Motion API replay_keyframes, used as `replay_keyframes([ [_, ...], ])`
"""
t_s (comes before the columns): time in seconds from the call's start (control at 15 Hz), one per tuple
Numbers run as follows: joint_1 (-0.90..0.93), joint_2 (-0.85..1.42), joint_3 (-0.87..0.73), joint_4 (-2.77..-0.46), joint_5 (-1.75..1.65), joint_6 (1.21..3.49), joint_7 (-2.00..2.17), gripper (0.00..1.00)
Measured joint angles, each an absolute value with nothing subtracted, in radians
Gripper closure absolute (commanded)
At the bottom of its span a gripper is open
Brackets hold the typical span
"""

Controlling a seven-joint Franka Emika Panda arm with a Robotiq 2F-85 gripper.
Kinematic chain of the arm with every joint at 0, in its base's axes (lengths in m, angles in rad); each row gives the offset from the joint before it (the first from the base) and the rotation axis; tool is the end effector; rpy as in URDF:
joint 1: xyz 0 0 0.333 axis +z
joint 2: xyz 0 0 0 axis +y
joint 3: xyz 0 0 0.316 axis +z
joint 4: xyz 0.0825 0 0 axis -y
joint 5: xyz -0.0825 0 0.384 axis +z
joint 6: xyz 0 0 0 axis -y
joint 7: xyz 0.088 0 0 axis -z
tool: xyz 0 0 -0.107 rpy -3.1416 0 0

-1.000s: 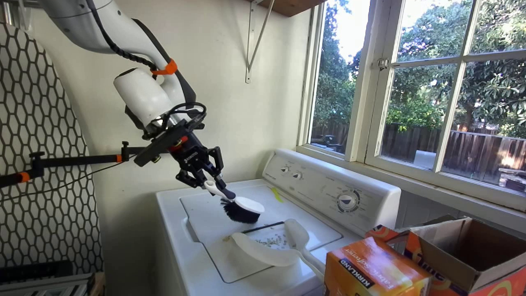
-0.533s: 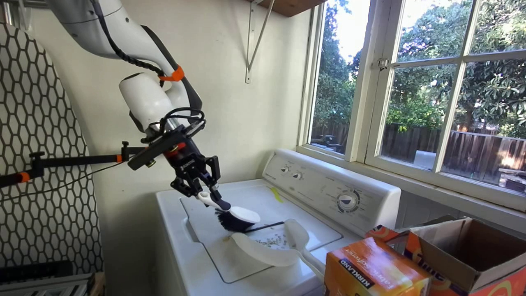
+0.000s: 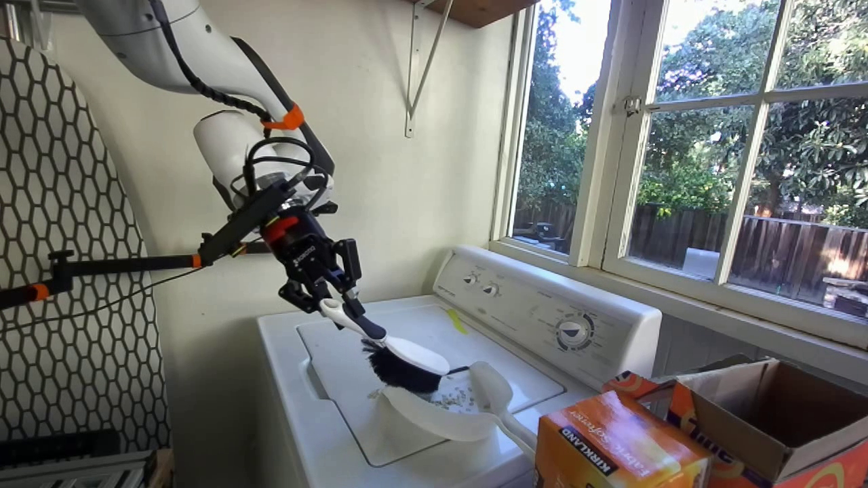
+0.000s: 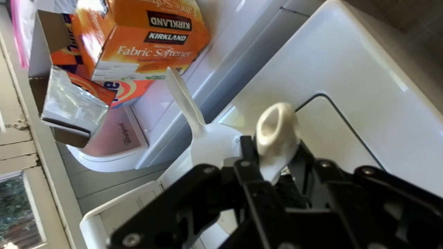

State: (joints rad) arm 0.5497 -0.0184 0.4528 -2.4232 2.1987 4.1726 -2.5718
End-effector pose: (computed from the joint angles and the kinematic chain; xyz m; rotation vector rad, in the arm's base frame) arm 0.2667 0.2123 0.3829 2.0714 1.2206 0.4082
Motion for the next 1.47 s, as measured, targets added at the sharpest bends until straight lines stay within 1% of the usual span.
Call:
replay_keyframes([
  [0.47, 0.551, -0.034, 0.474, -2.410, 2.151, 4.190, -2.528, 0.93],
  [1.07, 0.551, -0.029, 0.489, -2.406, 2.170, 4.018, -2.627, 0.93],
  [1.47, 0.543, -0.021, 0.483, -2.405, 2.237, 4.014, -2.704, 0.93],
])
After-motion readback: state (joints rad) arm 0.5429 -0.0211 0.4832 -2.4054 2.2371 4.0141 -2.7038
